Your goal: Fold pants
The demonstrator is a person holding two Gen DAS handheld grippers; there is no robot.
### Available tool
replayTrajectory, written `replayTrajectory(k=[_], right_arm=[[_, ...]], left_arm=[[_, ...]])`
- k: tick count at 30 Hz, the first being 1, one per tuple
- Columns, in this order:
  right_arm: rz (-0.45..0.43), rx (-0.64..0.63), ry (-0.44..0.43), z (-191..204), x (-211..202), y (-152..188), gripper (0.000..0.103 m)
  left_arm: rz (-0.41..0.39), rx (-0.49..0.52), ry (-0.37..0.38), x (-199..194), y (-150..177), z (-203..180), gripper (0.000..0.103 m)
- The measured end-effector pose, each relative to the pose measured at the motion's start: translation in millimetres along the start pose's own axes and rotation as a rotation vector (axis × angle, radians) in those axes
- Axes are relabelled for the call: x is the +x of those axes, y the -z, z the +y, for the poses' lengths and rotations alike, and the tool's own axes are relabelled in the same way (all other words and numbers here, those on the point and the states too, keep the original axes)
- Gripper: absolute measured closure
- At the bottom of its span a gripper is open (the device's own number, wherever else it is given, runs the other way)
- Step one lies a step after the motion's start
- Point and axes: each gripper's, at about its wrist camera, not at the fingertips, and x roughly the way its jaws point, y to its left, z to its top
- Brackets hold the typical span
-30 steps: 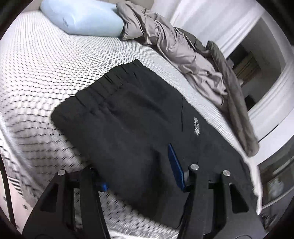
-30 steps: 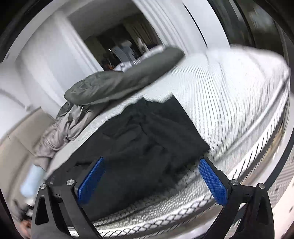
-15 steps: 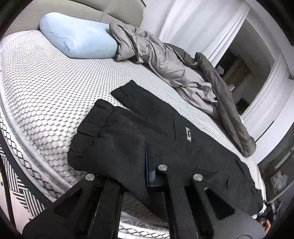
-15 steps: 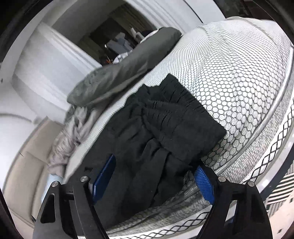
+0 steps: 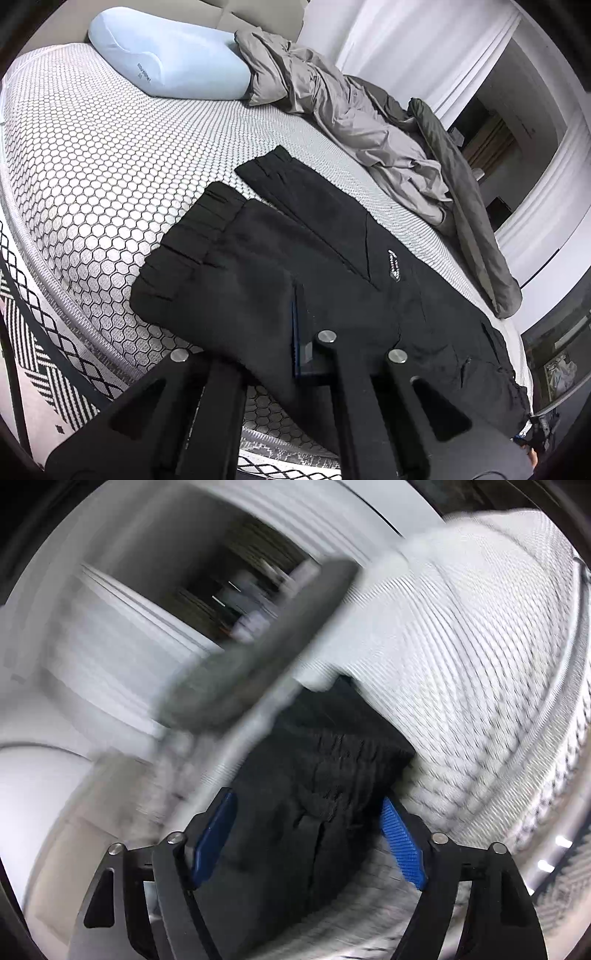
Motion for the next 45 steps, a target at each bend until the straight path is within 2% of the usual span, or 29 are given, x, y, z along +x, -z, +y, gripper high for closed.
replayTrajectory(k=[1,2,3,4,6,9,12,16,19,22,27,31,36,37,39,40,41,42,43,44,45], right_arm=[[0.029,0.002,0.024,-1.2,6.7,-0.2,0.060],[0.018,-0.008,0.045,0.3,6.4,-1.2,0.065],[-0.005,-0.028,0.043,3.9,1.5,-2.7,0.075],[-0.035,-0.043,0.022,8.6,-5.4,-3.8,0.082],[-0.090,-0.059,-0.025,14.4,-24.4,-3.6,0.087],[-0.082,-0.031,0.020,3.9,-30.9,-1.1,0.088],[-0.003,0.070,0.038,-15.9,-20.0,3.3,0.088],[-0.079,-0.014,0.009,3.4,-32.6,3.0,0.089],[-0.114,-0.031,-0.011,11.9,-47.8,4.0,0.090],[-0.148,-0.044,-0.042,23.0,-69.5,-0.6,0.091],[-0.232,-0.111,-0.016,72.3,-78.8,-21.1,0.091],[-0.238,-0.134,0.041,105.4,-48.8,-58.2,0.091],[-0.192,-0.144,0.124,140.4,26.9,-113.9,0.091],[-0.179,-0.147,0.145,146.2,47.5,-125.3,0.091],[-0.145,-0.173,0.217,157.1,91.7,-143.5,0.088],[-0.127,-0.176,0.242,160.4,112.8,-150.8,0.083],[-0.094,-0.179,0.260,162.2,137.5,-158.3,0.078],[-0.075,-0.180,0.270,160.8,155.9,-162.6,0.068],[-0.063,-0.185,0.297,160.3,173.5,-167.7,0.058],[-0.054,-0.196,0.329,159.2,183.9,-169.4,0.056],[-0.047,-0.204,0.352,159.4,191.7,-169.5,0.056]], left_arm=[[0.004,-0.002,0.000,2.0,-1.4,-0.1,0.103],[0.006,-0.006,0.003,2.1,-1.6,0.8,0.103],[0.006,-0.004,0.006,1.4,-2.0,1.8,0.103],[0.005,-0.001,0.010,0.3,-2.5,2.7,0.102],[-0.001,0.005,0.024,-3.9,-3.6,5.2,0.102],[0.019,0.009,0.015,-4.4,-0.9,11.4,0.102],[0.068,0.000,-0.010,5.8,1.8,16.2,0.102],[0.024,0.008,0.004,-5.9,-1.3,12.0,0.103],[0.003,-0.015,0.025,-18.7,-9.0,8.1,0.103],[-0.022,-0.021,0.055,-30.6,-25.9,-2.2,0.103],[-0.040,0.016,0.053,-26.6,-67.1,-29.8,0.103],[-0.026,0.033,0.022,2.9,-107.4,-54.1,0.103],[0.072,0.040,-0.026,83.4,-163.2,-83.0,0.102],[0.094,0.038,-0.050,102.7,-173.3,-85.7,0.099],[0.162,0.040,-0.155,151.0,-193.1,-89.6,0.087],[0.182,0.036,-0.171,170.6,-199.9,-88.4,0.082],[0.189,0.019,-0.166,187.3,-207.1,-84.9,0.081],[0.195,-0.001,-0.160,199.8,-213.5,-80.0,0.080],[0.200,-0.013,-0.163,207.2,-216.2,-76.4,0.065],[0.197,-0.024,-0.180,210.9,-219.8,-71.6,0.046],[0.181,-0.035,-0.183,210.6,-222.5,-66.9,0.040]])
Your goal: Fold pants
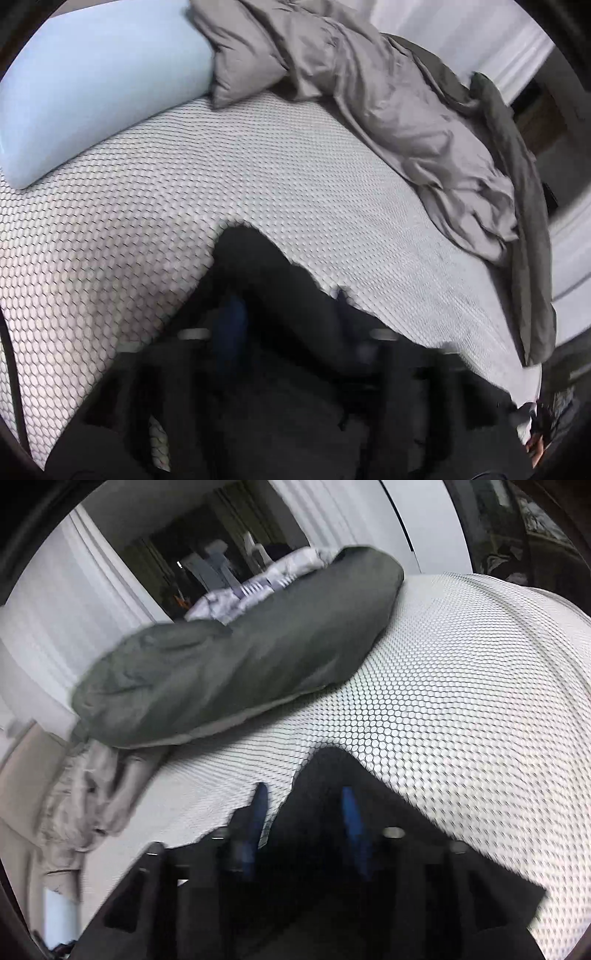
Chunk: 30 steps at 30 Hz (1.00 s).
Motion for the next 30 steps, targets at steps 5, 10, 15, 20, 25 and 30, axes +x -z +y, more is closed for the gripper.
replayTrajectory(k=[5,10,15,20,25,30], right_arm=[[-0.013,-0.077,0.000,6.6,-18.0,11.6,0.043],[-0.064,-0.057,-0.129,-1.1,-76.2,50.2,0.015],[-0.051,-0.041,-0.207,-6.4,-119.8,89.1,0.014],[-0.014,-0.022,-0.311,-14.0,-128.6,129.5,0.013],[0.016,-0.052,-0.318,-18.0,-116.5,137.9,0.013],[0.014,0.002,-0.317,-27.8,-103.8,129.3,0.013]], left_arm=[[-0.042,-0.036,0.026,-21.7,2.1,25.8,0.027],[-0.035,-0.047,0.095,-54.7,45.4,42.2,0.027],[-0.059,-0.082,0.131,-81.6,89.0,51.6,0.027],[0.035,-0.062,0.195,-59.8,116.7,32.4,0.028],[0.101,-0.066,0.107,-6.6,119.1,14.6,0.057],[0.023,-0.080,0.142,-23.8,125.1,18.9,0.103]])
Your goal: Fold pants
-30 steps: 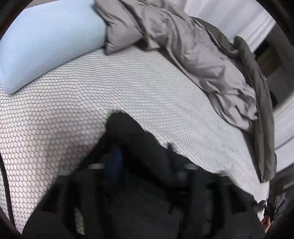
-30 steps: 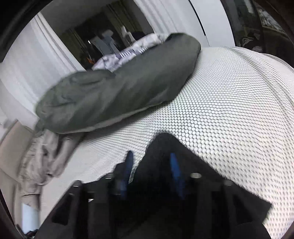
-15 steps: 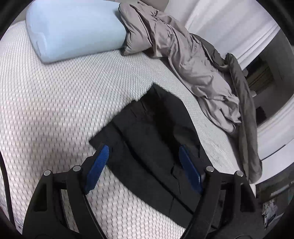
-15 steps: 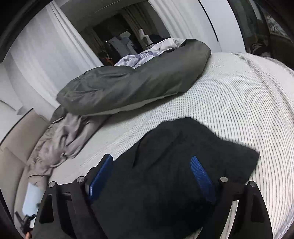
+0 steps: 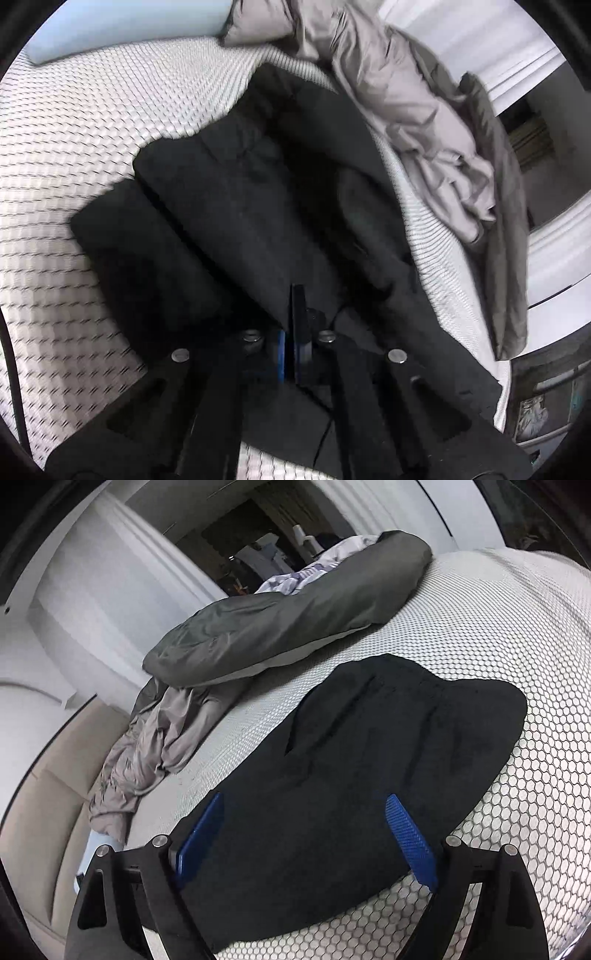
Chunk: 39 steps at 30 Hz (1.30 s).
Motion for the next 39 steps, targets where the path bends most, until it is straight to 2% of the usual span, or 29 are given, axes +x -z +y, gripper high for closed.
replayTrajectory(k=[3,5,7,8,10,12,13,14,16,18,21,22,23,25,26,28,30,32,35,38,39], right_arm=[[-0.015,0.003,-0.003,-6.7,-3.5,-8.6,0.013],[-0.029,0.002,0.004,-11.7,-9.6,-12.4,0.013],[-0.032,-0.002,0.004,-14.0,-13.0,-13.8,0.013],[-0.032,-0.005,0.002,-13.6,-13.7,-13.8,0.013],[-0.020,-0.011,0.005,-13.7,-13.4,-11.4,0.013],[-0.004,-0.012,0.002,-14.9,-13.8,-7.4,0.013],[0.006,-0.010,0.004,-16.2,-14.2,-5.6,0.013],[0.012,-0.010,0.003,-17.4,-14.7,-4.3,0.013],[0.014,-0.004,-0.001,-21.7,-17.9,-2.1,0.013],[0.018,0.013,-0.012,-25.9,-19.5,-2.1,0.013],[0.024,0.056,-0.041,-34.2,-22.1,-2.3,0.013],[0.029,0.067,-0.053,-37.2,-22.9,-2.3,0.013],[0.034,0.074,-0.057,-39.3,-23.3,-2.2,0.013],[0.042,0.082,-0.057,-46.7,-25.5,-2.0,0.013],[0.038,0.091,-0.045,-51.1,-27.4,-1.8,0.013],[0.030,0.124,-0.028,-64.2,-33.1,-1.1,0.013],[0.031,0.175,-0.030,-80.6,-37.2,-0.4,0.013],[0.056,0.229,-0.055,-95.6,-31.7,-0.2,0.013],[0.115,0.316,-0.104,-112.5,-2.7,1.4,0.013],[0.054,0.268,-0.101,-103.9,21.4,-6.7,0.025],[0.050,0.243,-0.105,-99.4,28.8,-8.7,0.036]], left_arm=[[-0.054,0.073,-0.021,-34.3,15.6,4.5,0.103],[-0.039,0.103,-0.051,-38.1,17.2,10.4,0.102],[0.020,0.077,-0.097,-23.8,14.5,21.7,0.102],[0.034,0.053,-0.091,-24.1,16.2,27.3,0.102],[0.008,0.034,-0.066,-35.6,20.5,32.1,0.100],[0.004,0.039,-0.063,-53.6,25.8,33.1,0.094],[0.005,0.022,-0.035,-64.4,32.1,36.0,0.081],[0.010,0.009,-0.017,-68.7,36.2,38.9,0.060],[0.031,-0.030,0.021,-74.1,49.6,42.2,0.042],[0.064,-0.030,0.040,-63.3,53.6,34.0,0.042],[0.079,-0.052,0.021,-39.8,51.2,27.4,0.042],[0.065,-0.075,0.023,-31.8,47.3,25.5,0.047],[0.043,-0.088,0.023,-28.5,46.2,24.6,0.068],[0.020,-0.093,-0.014,-25.8,39.4,23.4,0.096],[-0.012,-0.110,0.002,-32.5,39.9,26.9,0.098],[-0.069,-0.126,0.039,-47.2,41.3,28.8,0.100],[-0.094,-0.079,0.030,-53.2,40.7,22.0,0.100],[-0.094,-0.058,0.009,-52.8,40.6,19.1,0.100],[-0.077,-0.070,0.001,-46.0,38.9,22.1,0.100],[-0.063,-0.071,-0.004,-36.1,32.8,19.8,0.101],[-0.061,-0.062,-0.016,-31.3,31.1,15.3,0.101]])
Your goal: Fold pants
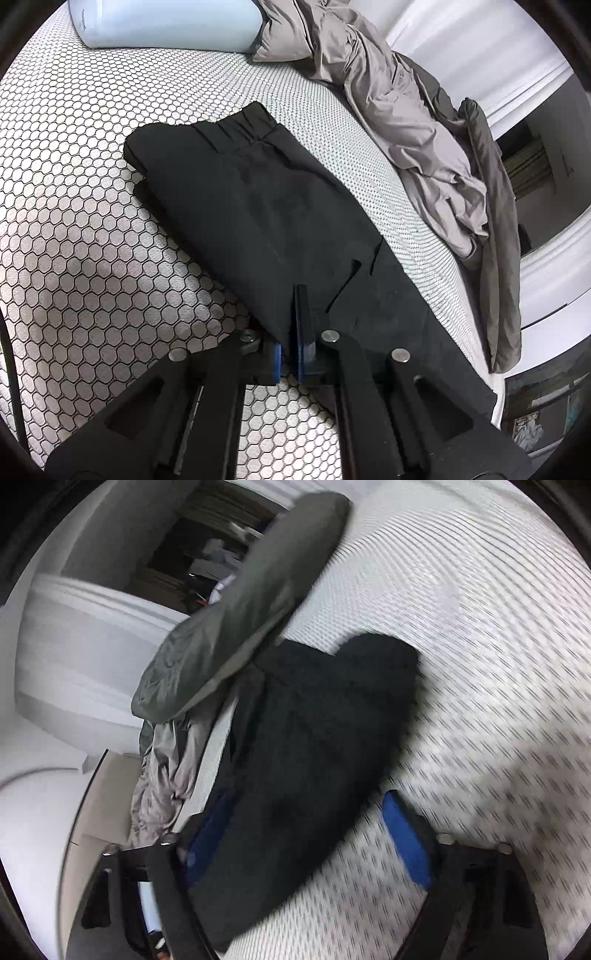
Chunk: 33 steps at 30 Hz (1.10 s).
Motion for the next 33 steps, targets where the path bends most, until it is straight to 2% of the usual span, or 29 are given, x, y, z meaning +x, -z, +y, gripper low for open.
replayTrajectory(k=[1,3,4,7,10,14,15,18,19,20,21,22,24,26,27,28,30,31,32,33], right_arm=[[0.010,-0.033,0.000,4.2,9.7,-0.6,0.057],[0.023,-0.067,0.039,5.4,20.6,1.8,0.085],[0.019,-0.061,0.044,3.4,19.7,3.5,0.090],[-0.008,-0.043,0.028,1.3,-5.7,12.5,0.096],[-0.002,-0.070,0.062,-2.1,-42.5,29.4,0.096],[-0.009,-0.052,0.062,-17.8,-85.1,47.6,0.096],[0.006,-0.042,0.067,-24.6,-89.7,53.2,0.095],[0.087,0.003,0.098,-39.1,-87.8,54.0,0.078],[0.088,0.007,0.082,-39.6,-89.0,51.3,0.076],[0.068,0.003,0.083,-38.1,-95.4,47.1,0.072],[0.030,0.003,0.103,-37.4,-103.9,45.5,0.060],[-0.025,0.009,0.129,-36.6,-115.8,43.1,0.043],[-0.108,-0.002,0.159,-32.0,-135.0,39.7,0.029],[-0.186,-0.085,0.196,-18.2,-152.0,37.4,0.029],[-0.201,-0.113,0.213,-12.8,-156.3,38.3,0.026],[-0.208,-0.149,0.227,-4.4,-158.8,40.3,0.018],[-0.197,-0.226,0.209,12.2,-159.0,46.2,0.014],[-0.182,-0.289,0.194,25.0,-154.7,52.1,0.012],[-0.171,-0.335,0.184,34.9,-150.4,57.3,0.010],[-0.154,-0.386,0.168,45.5,-143.6,64.3,0.004]], left_arm=[[-0.002,0.010,-0.009,0.7,0.3,-1.8,0.101],[-0.007,0.031,-0.017,-3.1,1.6,-4.2,0.101],[-0.005,0.033,-0.013,-6.3,2.6,-4.9,0.101],[-0.002,0.052,0.003,-25.0,9.5,-4.3,0.101],[-0.001,0.123,-0.006,-51.7,27.2,-4.0,0.101],[0.017,0.214,0.000,-82.2,51.5,4.9,0.100],[0.015,0.244,-0.022,-85.5,58.1,6.7,0.100],[0.037,0.303,-0.093,-84.5,68.8,11.1,0.092],[0.043,0.315,-0.123,-85.6,70.3,11.6,0.085],[0.034,0.330,-0.155,-90.7,71.4,9.7,0.079],[0.019,0.346,-0.174,-96.1,72.9,8.0,0.075],[-0.007,0.370,-0.192,-104.9,75.0,3.8,0.068],[-0.052,0.405,-0.199,-122.5,81.9,-5.5,0.049],[-0.080,0.423,-0.180,-138.5,91.4,-15.4,0.022],[-0.093,0.442,-0.149,-145.9,98.7,-22.8,0.018],[-0.097,0.461,-0.113,-151.5,105.9,-29.3,0.014],[-0.082,0.519,-0.043,-155.5,122.1,-48.7,0.007],[-0.070,0.555,-0.008,-155.2,131.2,-61.2,0.000],[-0.065,0.582,0.019,-153.4,138.2,-72.9,0.001],[-0.061,0.619,0.051,-150.5,147.8,-87.0,0.001]])
